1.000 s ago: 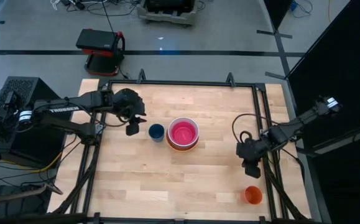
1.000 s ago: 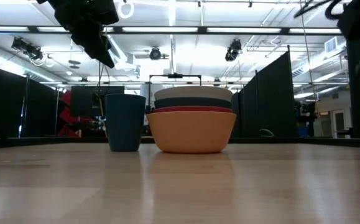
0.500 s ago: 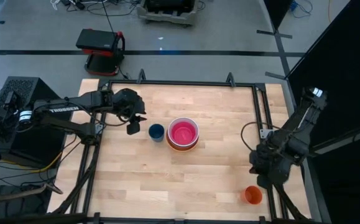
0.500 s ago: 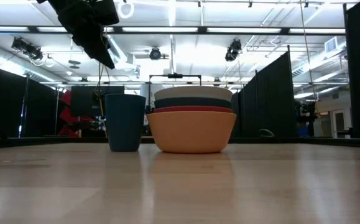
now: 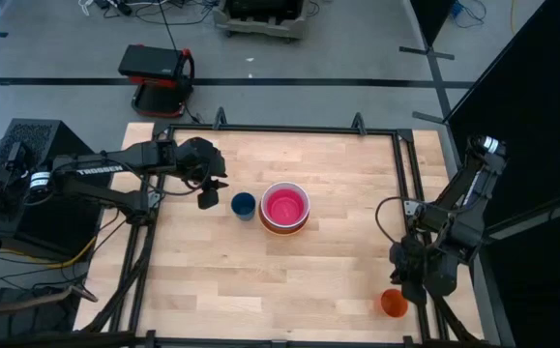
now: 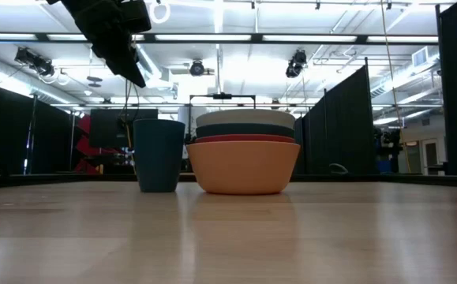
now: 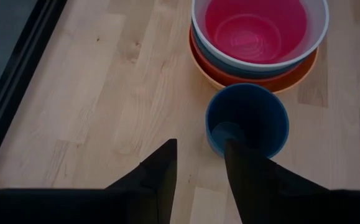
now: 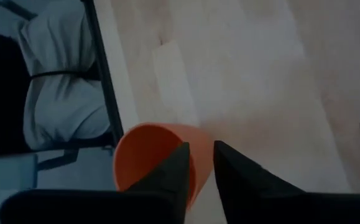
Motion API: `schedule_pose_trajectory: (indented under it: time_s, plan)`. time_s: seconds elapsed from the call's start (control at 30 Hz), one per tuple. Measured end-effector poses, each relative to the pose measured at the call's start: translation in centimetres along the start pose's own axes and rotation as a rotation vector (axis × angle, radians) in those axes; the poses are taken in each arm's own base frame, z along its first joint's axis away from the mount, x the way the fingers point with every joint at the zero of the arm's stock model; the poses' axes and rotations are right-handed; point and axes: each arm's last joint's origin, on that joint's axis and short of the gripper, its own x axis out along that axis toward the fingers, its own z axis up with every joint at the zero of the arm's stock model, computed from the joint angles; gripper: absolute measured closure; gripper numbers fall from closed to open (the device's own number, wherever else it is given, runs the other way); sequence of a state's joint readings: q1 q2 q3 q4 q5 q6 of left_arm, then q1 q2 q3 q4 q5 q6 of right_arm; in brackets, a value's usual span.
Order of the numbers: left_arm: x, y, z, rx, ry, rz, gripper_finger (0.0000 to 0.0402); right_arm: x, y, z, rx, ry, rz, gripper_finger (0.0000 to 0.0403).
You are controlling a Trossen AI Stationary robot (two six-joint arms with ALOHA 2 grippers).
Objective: Nest bowls inside each other
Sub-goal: Move the orange cup to the right of the stacked bowls
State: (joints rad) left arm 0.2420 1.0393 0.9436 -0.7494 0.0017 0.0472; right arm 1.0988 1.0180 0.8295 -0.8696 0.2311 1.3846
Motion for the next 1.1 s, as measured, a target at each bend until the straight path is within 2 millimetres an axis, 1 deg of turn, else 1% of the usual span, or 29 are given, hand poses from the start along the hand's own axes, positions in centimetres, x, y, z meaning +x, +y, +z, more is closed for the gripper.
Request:
schedule_pose_trajectory:
  time_s: [0.13,0.3,0.4,0.97,1.07,1.1]
  plan:
    - [0.0,0.0,0.0,0.000,0.000,0.000,0.0286,0.6,0.6,-0.1,0.005,0.023,0.016,0.0273]
    - [0.0,0.0,0.0,-0.007,0.001,0.000,0.0282,2.0,0.9,-0.4,0.000,0.039,-0.042,0.0194]
    - [0.0,0.0,0.0,-0.007,0.001,0.000,0.0279,2.9,1.1,-0.7,0.004,0.082,-0.078,0.0159]
    - [0.0,0.0,0.0,-0.026,0.003,-0.001,0.0292,5.9,1.4,-1.6,-0.025,0.195,-0.191,0.0265]
    - [0.0,0.0,0.0,-0.026,0.003,-0.001,0.0295,5.9,1.4,-1.6,-0.069,0.208,-0.187,0.0359]
    - [0.0,0.0,0.0,-0.026,0.003,-0.001,0.0295,5.9,1.4,-1.5,-0.084,0.210,-0.188,0.0380]
